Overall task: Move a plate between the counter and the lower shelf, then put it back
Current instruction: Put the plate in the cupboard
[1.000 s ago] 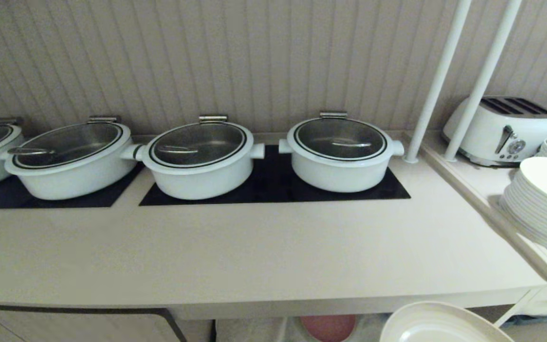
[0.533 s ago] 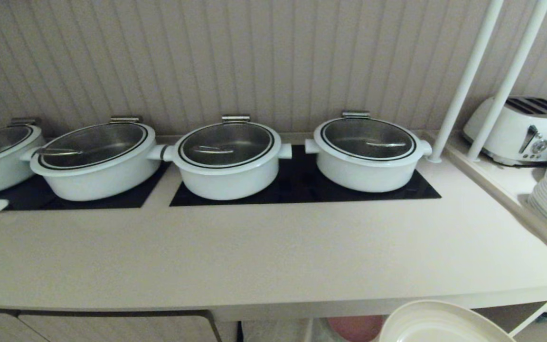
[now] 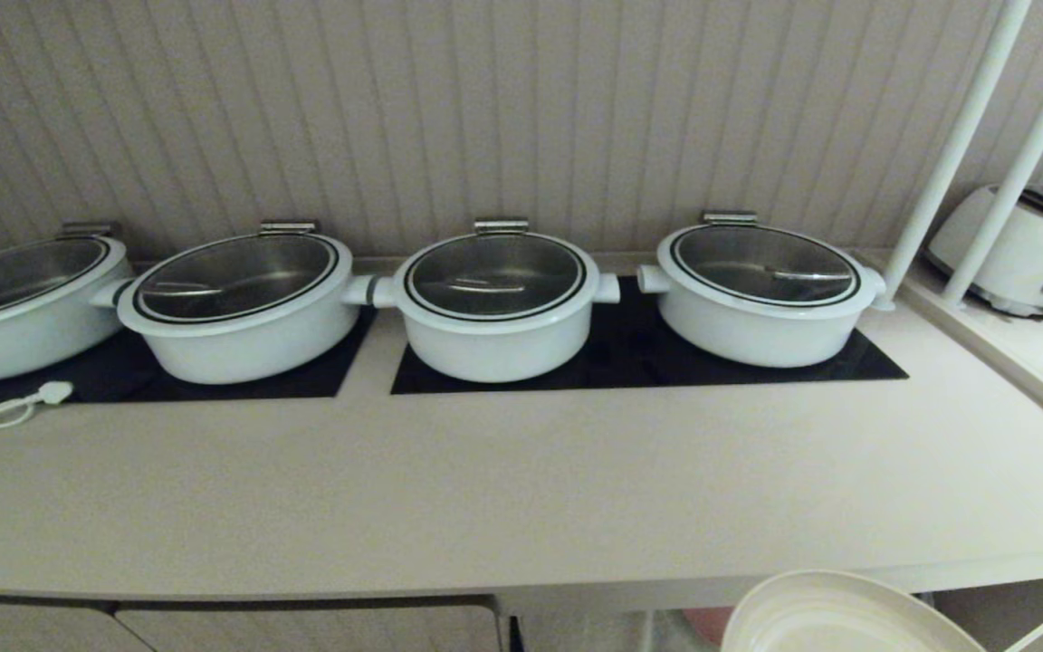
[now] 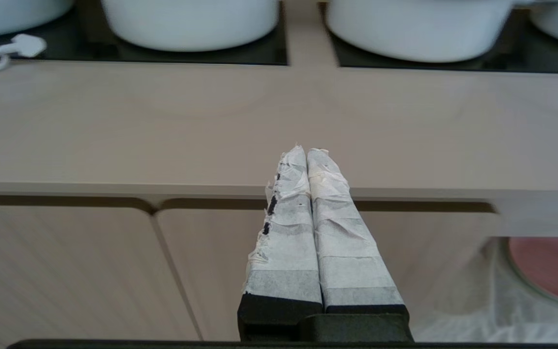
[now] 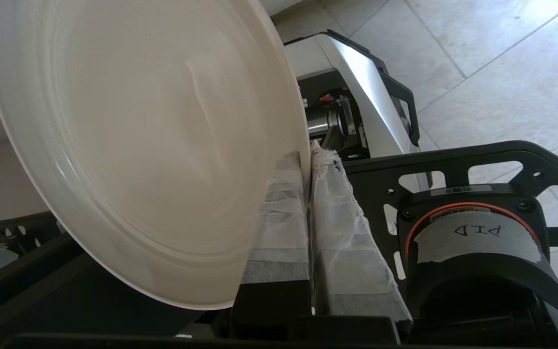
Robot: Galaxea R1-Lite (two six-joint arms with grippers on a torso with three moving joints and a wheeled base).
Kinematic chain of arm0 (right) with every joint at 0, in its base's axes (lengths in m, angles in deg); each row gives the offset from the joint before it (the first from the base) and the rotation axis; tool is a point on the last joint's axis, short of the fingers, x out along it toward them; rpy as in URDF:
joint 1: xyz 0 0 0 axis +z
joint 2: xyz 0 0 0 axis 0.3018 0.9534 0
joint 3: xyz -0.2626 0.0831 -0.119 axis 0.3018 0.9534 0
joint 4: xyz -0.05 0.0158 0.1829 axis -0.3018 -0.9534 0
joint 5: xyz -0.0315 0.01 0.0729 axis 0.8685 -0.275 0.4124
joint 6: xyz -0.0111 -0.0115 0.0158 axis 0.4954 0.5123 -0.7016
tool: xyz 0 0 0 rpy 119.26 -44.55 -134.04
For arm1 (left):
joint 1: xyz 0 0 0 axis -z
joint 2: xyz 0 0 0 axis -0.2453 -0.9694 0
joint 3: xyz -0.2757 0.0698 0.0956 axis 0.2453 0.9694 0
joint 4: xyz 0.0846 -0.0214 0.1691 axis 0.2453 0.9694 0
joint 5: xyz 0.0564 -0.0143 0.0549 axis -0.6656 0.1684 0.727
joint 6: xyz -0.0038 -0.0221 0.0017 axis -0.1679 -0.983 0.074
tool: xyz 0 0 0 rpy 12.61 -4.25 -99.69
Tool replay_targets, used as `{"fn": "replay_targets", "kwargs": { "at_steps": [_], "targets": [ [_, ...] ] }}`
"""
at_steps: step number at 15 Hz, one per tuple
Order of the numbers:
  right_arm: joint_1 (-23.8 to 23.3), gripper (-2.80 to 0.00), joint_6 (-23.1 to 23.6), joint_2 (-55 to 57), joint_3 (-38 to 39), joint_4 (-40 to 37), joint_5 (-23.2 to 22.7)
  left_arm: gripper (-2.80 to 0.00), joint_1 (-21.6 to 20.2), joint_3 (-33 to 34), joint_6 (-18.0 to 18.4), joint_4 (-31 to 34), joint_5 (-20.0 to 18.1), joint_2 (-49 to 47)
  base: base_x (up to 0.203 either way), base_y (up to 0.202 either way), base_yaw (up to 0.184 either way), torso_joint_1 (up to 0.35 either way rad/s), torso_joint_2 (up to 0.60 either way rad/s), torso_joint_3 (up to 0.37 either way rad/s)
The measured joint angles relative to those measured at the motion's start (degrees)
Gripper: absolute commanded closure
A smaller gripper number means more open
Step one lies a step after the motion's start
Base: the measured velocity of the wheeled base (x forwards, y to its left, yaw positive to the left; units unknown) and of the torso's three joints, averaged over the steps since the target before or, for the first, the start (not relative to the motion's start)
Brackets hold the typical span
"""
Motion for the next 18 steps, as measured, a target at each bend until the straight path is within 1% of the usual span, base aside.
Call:
{"fn": "replay_targets", "kwargs": {
  "at_steps": [18],
  "targets": [
    [0.2, 0.0, 0.13, -0.02, -1.84, -0.2, 0.01, 0.0, 0.0, 0.0, 0.02, 0.01, 0.01, 0.0, 0.0, 0.003, 0.0, 0.0, 0.0, 0.0]
  ]
}}
